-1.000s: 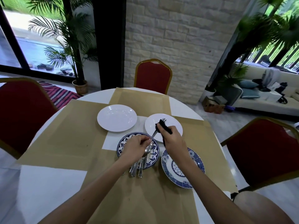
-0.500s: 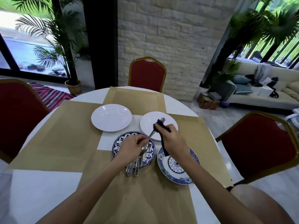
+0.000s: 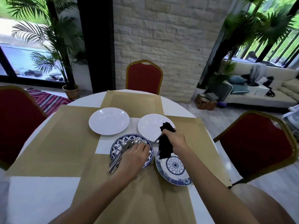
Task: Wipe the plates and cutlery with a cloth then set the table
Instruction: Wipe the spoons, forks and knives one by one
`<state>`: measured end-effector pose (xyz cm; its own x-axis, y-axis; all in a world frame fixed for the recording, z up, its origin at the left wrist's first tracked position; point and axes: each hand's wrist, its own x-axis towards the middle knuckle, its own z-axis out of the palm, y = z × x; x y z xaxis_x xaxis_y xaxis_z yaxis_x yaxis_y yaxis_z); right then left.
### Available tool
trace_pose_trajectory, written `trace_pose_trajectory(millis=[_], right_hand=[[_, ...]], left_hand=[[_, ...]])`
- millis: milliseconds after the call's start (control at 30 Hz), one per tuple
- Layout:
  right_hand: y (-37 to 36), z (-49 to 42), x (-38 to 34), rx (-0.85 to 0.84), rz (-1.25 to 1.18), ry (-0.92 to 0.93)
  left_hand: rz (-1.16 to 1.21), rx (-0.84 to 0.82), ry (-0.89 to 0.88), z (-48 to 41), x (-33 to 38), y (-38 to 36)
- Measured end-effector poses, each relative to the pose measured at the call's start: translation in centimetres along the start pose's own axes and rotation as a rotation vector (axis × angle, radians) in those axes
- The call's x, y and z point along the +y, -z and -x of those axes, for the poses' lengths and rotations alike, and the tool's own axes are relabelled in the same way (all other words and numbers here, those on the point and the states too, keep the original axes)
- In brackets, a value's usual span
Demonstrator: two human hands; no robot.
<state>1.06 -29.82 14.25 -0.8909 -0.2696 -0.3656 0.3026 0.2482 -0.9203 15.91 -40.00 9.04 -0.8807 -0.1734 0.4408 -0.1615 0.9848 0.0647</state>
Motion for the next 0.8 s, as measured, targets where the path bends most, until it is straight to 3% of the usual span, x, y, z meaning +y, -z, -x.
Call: trace_pose_trajectory(millis=[67,200,267,367,533,633,800], right_hand=[[0.3,0.0,0.0,-0.017,-0.055,-0.017],[1.3,-0.4,-0.2,-0.063,-0.085,0.091],[1.4,-0.6,-0.1,-0.008,0.143,0.267],[1.2,0.2,1.0,0.071,0.733,0.681],[-0.2,3.4,4.4,-0.092,1.174,0.837],[0.0,3.6,4.6,-0.113,1.19,0.854],[1.8,0.8,2.9,0.076,1.19,0.809]], left_hand=[[0.23,-0.066,0.136,0.0,0.3,0.3],[0.84,-0.355,0.455,-0.4,0.4,1.9],[0.88,-0.375,0.455,-0.7,0.2,2.0],[0.903,-0.356,0.483,-0.8,0.0,1.3],[0.979,-0.278,0.628,-1.2,-0.2,0.6],[0.974,-0.281,0.62,-1.4,-0.8,0.3],[1.016,-0.344,0.61,-1.2,-0.7,0.9]])
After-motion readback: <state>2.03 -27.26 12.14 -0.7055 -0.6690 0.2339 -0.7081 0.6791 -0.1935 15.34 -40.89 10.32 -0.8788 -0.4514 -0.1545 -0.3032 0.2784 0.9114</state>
